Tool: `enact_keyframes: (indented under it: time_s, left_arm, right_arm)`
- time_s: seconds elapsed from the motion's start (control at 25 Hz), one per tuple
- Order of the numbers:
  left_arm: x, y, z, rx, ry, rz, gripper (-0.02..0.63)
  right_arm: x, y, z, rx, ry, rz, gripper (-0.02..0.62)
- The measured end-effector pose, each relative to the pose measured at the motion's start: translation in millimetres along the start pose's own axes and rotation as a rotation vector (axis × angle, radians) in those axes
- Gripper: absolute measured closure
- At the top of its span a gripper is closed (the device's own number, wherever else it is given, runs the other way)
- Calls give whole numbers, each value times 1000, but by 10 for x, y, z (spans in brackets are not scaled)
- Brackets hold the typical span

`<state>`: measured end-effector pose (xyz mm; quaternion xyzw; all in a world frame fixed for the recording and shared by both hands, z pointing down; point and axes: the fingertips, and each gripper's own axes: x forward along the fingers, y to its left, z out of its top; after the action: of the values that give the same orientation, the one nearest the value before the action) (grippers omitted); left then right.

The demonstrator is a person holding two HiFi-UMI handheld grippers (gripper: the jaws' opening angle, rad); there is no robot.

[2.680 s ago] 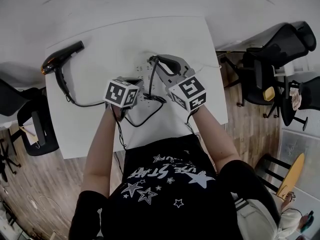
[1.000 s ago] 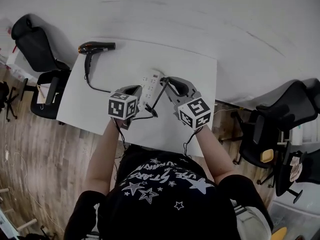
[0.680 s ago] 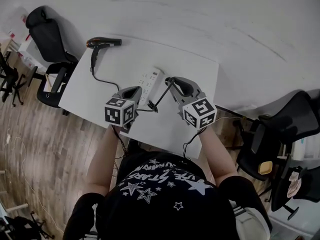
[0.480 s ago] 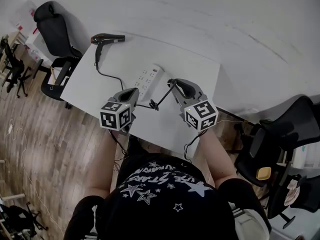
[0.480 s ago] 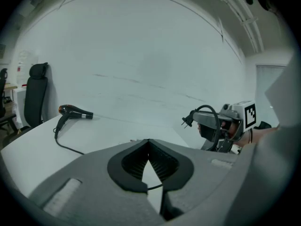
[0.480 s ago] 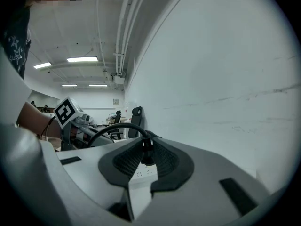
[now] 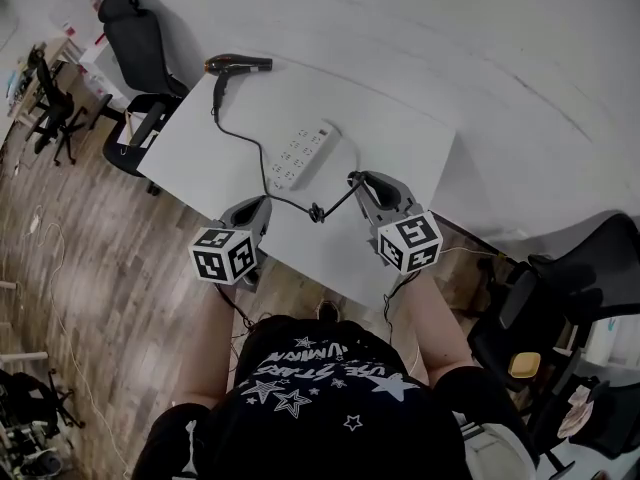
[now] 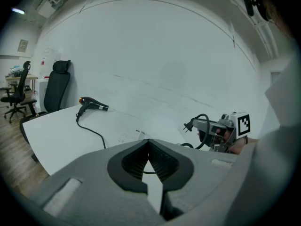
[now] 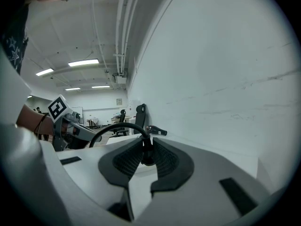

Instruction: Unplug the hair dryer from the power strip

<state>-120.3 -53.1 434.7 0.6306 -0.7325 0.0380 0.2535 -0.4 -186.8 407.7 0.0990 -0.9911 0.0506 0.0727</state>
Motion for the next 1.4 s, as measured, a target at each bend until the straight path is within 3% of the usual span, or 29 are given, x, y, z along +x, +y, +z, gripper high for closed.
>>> enact_keyframes:
  time_s: [0.48,0.76,1.04,1.4]
  left_arm:
    - [-670,5,-597,-139,-13,23,599]
    - [-1169,-147,-891,-175,-38,13,599]
    - [-1665,-249,-1206,-216,-60,19,600]
    - [-1998,-486,-1436,-216,-79,-2,598]
  right_arm:
    - [-68,466,-228,-59,85,43,523]
    - [-291,817,-352,-97,132,-1,522]
    - [-586,1139,-515,-75,161,-94,522]
    - [-955,1420,-755,-27,202,-138,522]
